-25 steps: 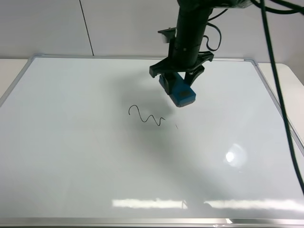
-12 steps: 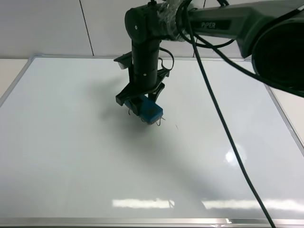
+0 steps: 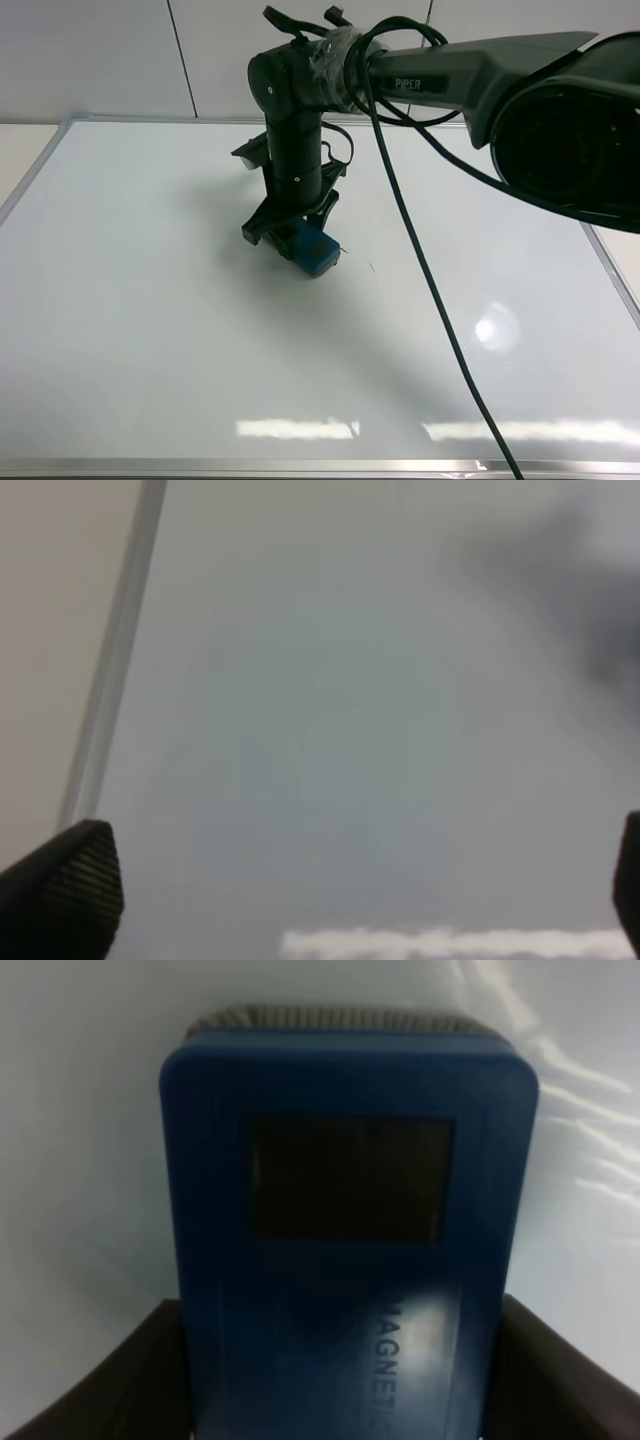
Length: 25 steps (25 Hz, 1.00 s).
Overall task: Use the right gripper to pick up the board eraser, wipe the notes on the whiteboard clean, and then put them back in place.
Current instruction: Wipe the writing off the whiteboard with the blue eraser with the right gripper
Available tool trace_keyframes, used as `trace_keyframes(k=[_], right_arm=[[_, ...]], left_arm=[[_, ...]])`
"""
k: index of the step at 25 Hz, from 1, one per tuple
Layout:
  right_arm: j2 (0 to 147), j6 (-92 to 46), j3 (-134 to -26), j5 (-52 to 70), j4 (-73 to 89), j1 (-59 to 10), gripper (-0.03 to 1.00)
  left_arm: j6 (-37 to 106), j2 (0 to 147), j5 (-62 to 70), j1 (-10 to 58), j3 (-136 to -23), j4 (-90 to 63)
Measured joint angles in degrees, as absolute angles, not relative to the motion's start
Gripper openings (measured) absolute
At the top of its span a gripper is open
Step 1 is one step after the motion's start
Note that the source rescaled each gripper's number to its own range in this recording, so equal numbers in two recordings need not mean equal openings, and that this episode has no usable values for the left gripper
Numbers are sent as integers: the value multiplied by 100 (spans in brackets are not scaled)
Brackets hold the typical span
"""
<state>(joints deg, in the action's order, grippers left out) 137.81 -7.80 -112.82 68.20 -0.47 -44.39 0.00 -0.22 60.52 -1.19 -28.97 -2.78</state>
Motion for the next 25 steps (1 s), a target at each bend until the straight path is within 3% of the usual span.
trace_keyframes(k=[13, 19, 25], right_arm=[[13830, -1338, -11282, 6722, 666, -5740, 1], [13837, -1166, -11282, 6722, 817, -5526, 1], [13830, -1124, -11294, 6760, 918, -4646, 1]], left_arm=[[0, -22, 6052, -119, -2897, -278], [0, -22, 6052, -119, -2897, -278], [0, -22, 6052, -119, -2897, -278]])
